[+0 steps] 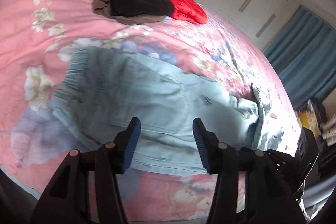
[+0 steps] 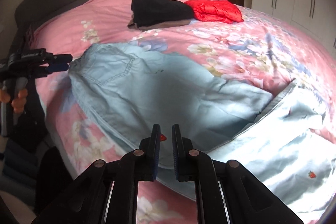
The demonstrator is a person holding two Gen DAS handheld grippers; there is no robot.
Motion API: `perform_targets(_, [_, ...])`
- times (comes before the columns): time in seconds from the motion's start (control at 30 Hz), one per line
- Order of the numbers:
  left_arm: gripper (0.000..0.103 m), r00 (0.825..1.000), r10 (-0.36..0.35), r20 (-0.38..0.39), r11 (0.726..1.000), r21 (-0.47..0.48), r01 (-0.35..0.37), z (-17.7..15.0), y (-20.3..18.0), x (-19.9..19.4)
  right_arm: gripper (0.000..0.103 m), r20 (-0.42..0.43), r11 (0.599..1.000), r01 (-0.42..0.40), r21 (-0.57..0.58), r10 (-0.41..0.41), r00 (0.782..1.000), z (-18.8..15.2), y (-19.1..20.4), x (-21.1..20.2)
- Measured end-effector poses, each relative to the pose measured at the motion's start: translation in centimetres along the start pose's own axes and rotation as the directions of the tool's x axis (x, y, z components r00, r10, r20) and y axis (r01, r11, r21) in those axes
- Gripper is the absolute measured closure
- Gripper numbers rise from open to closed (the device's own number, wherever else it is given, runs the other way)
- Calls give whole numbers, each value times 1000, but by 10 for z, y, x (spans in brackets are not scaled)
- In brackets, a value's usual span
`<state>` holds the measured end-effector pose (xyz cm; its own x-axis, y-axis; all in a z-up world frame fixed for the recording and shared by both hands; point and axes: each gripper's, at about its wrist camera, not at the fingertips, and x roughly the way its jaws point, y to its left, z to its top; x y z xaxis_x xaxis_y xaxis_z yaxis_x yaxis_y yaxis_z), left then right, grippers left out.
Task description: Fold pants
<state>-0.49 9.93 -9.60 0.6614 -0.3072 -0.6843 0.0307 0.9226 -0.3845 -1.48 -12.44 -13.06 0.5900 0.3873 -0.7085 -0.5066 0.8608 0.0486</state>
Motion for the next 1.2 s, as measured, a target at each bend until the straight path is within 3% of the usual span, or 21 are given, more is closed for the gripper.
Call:
perform_targets(0.07, [52, 1000, -10, -25, 996, 91, 12, -9, -28, 14, 94, -40, 1000, 18, -22, -19, 999, -9, 11, 14])
perform_targets(0.1, [52, 999, 12, -30, 991, 133, -8, -14, -38, 21, 94, -72, 999, 19, -40, -22, 997, -14, 15, 21])
perform_targets(0.17, [53, 996, 66, -67, 979, 199, -52, -28, -49, 40, 94, -58, 997, 51, -61, -55, 997, -23, 20, 25])
perform_targets(0.27, [53, 980, 126, -153, 973, 212, -92, -46, -38, 68, 94, -53, 1000, 2, 5, -1, 999, -23, 8, 20])
perform_targets(0.43, [52, 979, 128, -160, 973, 213, -92, -41, -37, 62, 94, 1, 994, -53, 90, 53, 999, -28, -10, -3])
perform_targets(0.67, [52, 988, 35, -150, 976, 218, -1, -31, -73, 51, 93, 106, 980, -47, 195, 26, 994, -41, -37, -46])
perform_targets(0.8, [52, 985, -6, -172, 964, 261, 51, -32, -104, 63, 72, 135, 959, -29, 281, -10, 991, -50, -58, -60])
perform_targets(0.93, [47, 976, -46, -211, 951, 291, 108, -34, -130, 78, 71, 130, 933, 6, 359, -56, 990, -60, -78, -66])
perform_targets(1.0, [41, 975, -56, -217, 940, 318, 125, -34, -144, 84, 59, 127, 912, 16, 410, -74, 989, -65, -91, -68])
perform_targets(1.2, [24, 968, -65, -242, 910, 383, 157, -37, -179, 102, 47, 115, 838, 56, 543, -141, 983, -75, -124, -74])
